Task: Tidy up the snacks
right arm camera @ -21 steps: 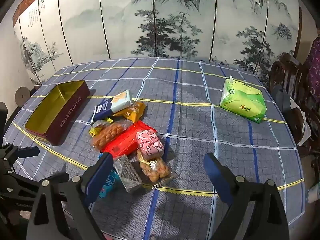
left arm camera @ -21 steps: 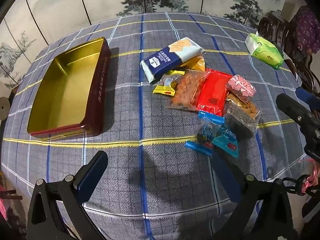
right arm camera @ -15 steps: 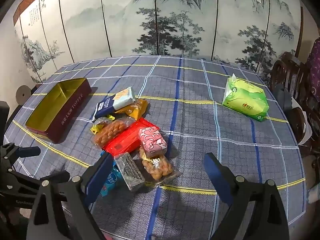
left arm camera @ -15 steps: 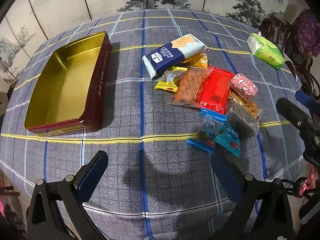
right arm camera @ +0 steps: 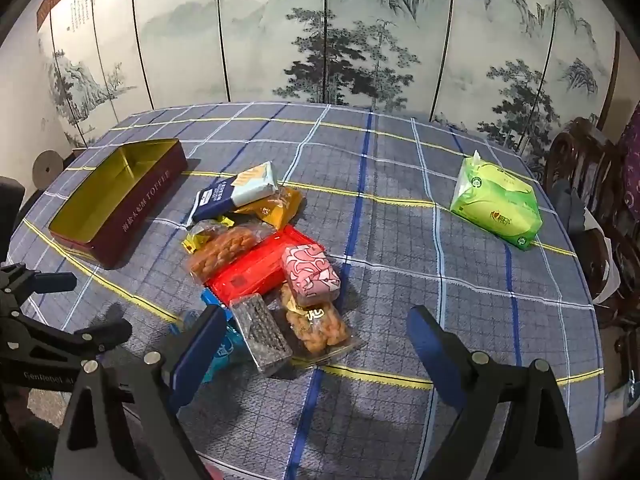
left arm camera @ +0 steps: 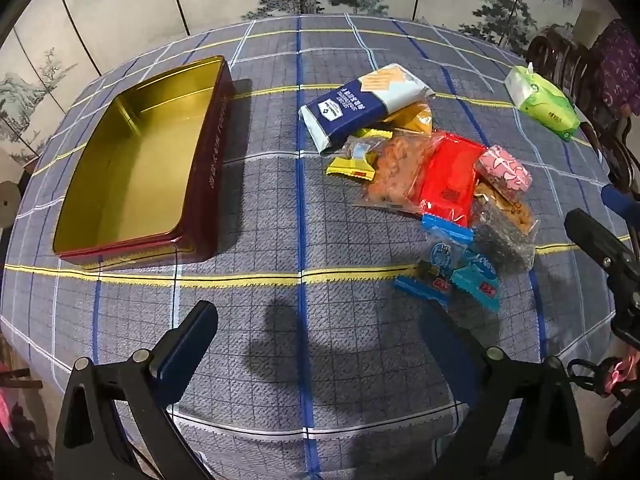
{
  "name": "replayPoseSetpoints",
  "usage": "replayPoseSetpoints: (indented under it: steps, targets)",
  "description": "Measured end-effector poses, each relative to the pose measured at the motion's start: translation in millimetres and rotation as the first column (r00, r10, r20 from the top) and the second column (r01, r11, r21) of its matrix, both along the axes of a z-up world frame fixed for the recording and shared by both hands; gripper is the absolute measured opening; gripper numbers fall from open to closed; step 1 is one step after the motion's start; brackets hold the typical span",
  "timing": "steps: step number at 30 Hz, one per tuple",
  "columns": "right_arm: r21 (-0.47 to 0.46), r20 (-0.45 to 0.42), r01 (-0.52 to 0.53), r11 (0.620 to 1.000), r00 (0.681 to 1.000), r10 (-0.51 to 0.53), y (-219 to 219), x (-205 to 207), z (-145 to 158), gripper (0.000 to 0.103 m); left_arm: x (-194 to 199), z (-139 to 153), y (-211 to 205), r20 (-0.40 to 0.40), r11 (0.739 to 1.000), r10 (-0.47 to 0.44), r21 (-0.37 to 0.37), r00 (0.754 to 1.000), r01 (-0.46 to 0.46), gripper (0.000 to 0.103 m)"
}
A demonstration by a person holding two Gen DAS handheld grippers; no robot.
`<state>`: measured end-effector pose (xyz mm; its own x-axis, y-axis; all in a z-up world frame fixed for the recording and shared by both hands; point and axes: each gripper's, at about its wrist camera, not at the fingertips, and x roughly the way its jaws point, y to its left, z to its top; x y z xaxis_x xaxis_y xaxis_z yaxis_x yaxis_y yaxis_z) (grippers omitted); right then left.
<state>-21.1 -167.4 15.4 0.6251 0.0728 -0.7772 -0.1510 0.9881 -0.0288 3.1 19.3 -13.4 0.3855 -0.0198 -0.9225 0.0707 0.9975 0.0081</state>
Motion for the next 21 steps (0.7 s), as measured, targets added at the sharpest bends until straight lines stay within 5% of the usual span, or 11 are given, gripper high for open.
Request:
replayPoseSetpoints:
  steps: [21]
  targets:
    - [0.015,-0.014,-0.010,1.000,1.000,0.011,5,0,-4,0.094,-2,-4,-12,-0.005,0.999,-0.039,0.031,0.999,0.039,0.097]
